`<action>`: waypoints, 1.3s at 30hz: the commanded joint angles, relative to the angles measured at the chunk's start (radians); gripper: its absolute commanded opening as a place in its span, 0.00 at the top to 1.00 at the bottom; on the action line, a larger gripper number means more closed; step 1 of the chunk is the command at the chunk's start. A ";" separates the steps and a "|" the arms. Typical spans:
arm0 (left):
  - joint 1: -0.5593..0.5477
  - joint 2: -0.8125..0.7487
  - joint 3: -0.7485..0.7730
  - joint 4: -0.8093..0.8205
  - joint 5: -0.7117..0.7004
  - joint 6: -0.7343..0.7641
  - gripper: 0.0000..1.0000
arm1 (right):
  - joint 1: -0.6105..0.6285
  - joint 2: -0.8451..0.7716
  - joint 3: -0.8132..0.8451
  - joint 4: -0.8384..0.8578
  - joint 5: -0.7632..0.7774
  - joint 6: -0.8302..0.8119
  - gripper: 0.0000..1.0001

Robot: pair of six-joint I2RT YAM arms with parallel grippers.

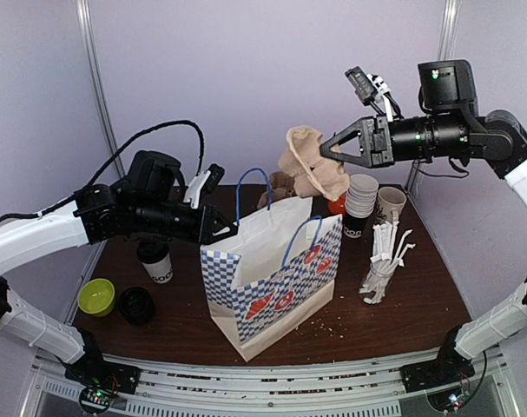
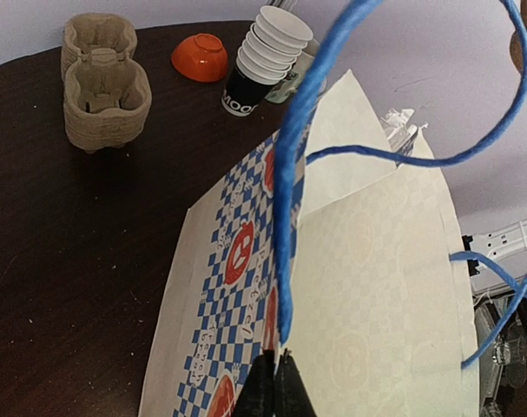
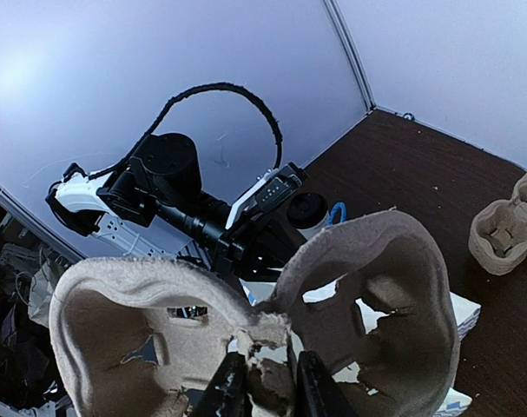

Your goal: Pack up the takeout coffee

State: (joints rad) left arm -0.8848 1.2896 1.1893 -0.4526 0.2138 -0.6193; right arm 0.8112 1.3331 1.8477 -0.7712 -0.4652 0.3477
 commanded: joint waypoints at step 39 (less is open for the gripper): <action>-0.006 -0.022 -0.007 0.091 0.029 0.036 1.00 | 0.039 0.140 -0.150 0.104 -0.101 0.089 0.81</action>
State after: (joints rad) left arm -0.8856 1.2903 1.1893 -0.4408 0.2253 -0.6003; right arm 0.8452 1.4845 1.6608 -0.6956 -0.5808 0.4164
